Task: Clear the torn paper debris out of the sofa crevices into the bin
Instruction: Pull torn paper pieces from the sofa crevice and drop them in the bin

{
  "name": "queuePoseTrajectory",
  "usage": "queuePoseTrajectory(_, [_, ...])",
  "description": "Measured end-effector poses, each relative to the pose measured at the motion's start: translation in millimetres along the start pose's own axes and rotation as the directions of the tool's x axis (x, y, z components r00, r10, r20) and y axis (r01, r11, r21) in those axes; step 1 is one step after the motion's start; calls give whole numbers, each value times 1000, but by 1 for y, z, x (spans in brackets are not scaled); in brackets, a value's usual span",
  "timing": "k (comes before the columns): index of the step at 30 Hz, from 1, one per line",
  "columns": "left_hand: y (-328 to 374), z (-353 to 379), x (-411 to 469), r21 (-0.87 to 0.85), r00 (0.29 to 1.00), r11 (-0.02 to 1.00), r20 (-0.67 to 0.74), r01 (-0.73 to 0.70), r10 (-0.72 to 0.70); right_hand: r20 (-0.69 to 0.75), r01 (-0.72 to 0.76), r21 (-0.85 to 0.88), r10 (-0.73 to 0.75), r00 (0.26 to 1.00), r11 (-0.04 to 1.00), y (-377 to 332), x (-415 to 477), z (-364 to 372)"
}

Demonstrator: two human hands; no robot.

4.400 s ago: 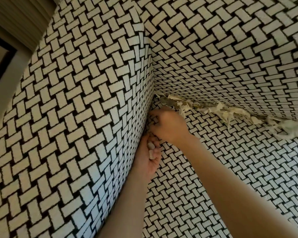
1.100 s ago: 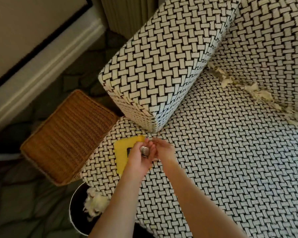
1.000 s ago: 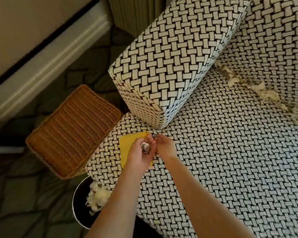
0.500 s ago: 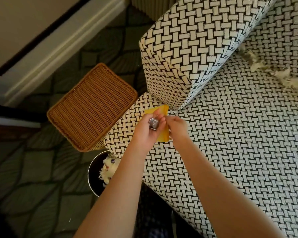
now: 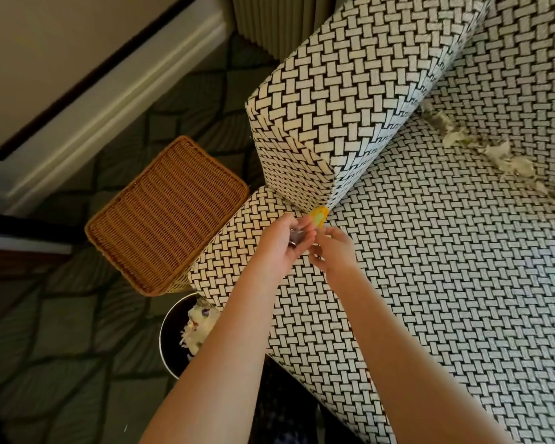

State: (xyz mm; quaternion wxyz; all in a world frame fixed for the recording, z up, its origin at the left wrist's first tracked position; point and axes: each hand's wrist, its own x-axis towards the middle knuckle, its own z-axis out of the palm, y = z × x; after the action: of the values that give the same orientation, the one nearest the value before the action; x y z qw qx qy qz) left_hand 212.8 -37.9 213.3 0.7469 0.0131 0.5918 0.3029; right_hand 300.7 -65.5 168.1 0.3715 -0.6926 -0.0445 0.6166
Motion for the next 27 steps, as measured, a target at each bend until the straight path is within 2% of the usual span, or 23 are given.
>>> queuePoseTrajectory(3, [5, 5, 2, 176, 997, 984, -63, -41, 53, 17, 40, -84, -38, 999, 996, -3, -4, -1])
queuePoseTrajectory(5, [9, 10, 5, 361, 987, 931, -118, -60, 109, 50, 47, -151, -40, 998, 987, -6, -7, -2])
queuePoseTrajectory(7, [11, 13, 6, 613, 970, 786, -131, -81, 203, 73, 40, -187, -27, 997, 982, -11, -8, -2])
queuePoseTrajectory(9, [10, 14, 8, 776, 948, 616, -76, -138, 308, 82, 39, -212, -22, 996, 976, -15, -6, -3])
queuePoseTrajectory(11, [8, 12, 11, 859, 926, 484, -35, -164, 375, 87, 35, -246, -14, 996, 969, -16, -5, -3])
queuePoseTrajectory(14, [5, 10, 13, 917, 909, 358, 11, -176, 418, 95, 31, -252, -7, 995, 967, -16, -3, -5])
queuePoseTrajectory(20, [-1, 15, 23, 939, 942, 320, 15, -129, 335, 150, 51, -223, -18, 989, 973, -15, -3, -11])
queuePoseTrajectory(27, [-10, 23, 32, 925, 962, 370, -16, -90, 274, 182, 64, -216, -25, 983, 974, -22, 0, -21])
